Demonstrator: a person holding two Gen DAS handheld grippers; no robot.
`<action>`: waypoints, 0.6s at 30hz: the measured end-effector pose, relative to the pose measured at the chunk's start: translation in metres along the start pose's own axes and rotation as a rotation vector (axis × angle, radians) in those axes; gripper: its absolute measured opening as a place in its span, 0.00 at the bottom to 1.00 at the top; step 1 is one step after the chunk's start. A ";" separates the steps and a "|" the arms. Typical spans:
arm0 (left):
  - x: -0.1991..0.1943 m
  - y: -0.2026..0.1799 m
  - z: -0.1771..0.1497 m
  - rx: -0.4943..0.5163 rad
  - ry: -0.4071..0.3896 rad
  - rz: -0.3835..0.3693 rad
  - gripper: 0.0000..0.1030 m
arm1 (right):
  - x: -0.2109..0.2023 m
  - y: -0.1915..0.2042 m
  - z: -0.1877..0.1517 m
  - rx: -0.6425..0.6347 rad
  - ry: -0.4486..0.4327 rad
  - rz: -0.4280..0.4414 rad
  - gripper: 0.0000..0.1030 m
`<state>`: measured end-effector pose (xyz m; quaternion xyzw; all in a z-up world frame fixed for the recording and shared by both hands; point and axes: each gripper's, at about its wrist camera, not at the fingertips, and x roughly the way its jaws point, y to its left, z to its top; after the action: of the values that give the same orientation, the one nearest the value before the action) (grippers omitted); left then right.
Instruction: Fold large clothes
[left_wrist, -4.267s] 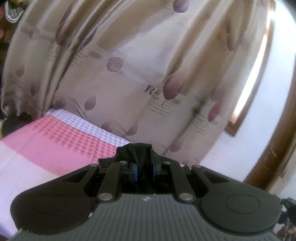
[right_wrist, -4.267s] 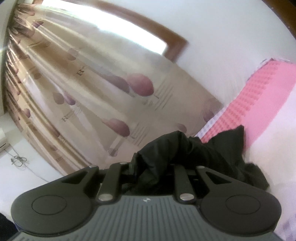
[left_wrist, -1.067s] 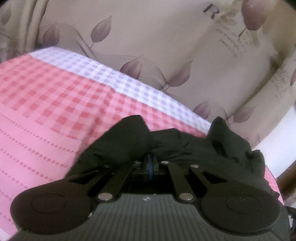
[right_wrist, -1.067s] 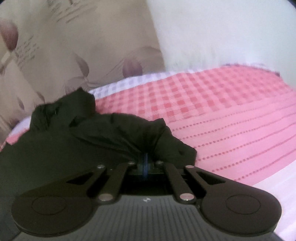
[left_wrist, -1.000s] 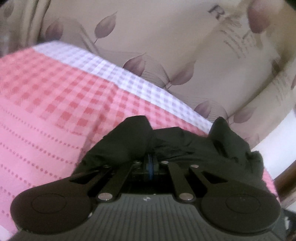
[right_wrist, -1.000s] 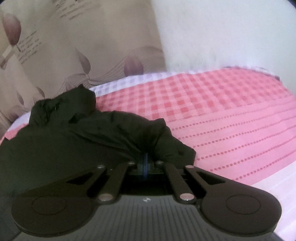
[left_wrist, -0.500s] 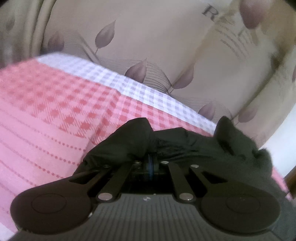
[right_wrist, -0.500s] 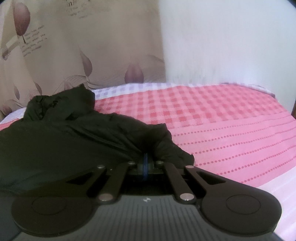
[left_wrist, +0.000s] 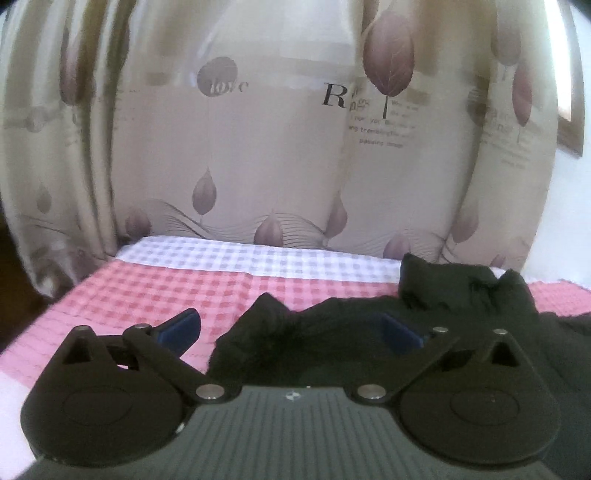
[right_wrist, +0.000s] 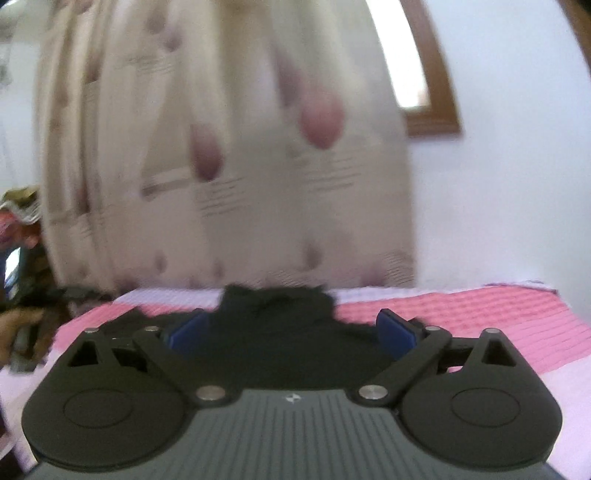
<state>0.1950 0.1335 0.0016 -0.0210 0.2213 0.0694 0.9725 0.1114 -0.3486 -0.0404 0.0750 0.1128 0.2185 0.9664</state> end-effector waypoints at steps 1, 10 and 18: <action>-0.005 0.000 0.000 0.008 -0.001 0.003 1.00 | -0.004 0.011 -0.005 -0.003 0.003 0.016 0.96; -0.026 0.013 -0.003 -0.004 0.001 0.029 1.00 | 0.005 0.076 -0.017 -0.044 -0.017 0.063 1.00; -0.015 0.032 -0.012 -0.040 0.041 0.046 1.00 | 0.033 0.112 -0.026 -0.072 0.091 0.107 1.00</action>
<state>0.1719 0.1621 -0.0032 -0.0369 0.2401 0.0959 0.9653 0.0884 -0.2314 -0.0495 0.0364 0.1444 0.2771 0.9492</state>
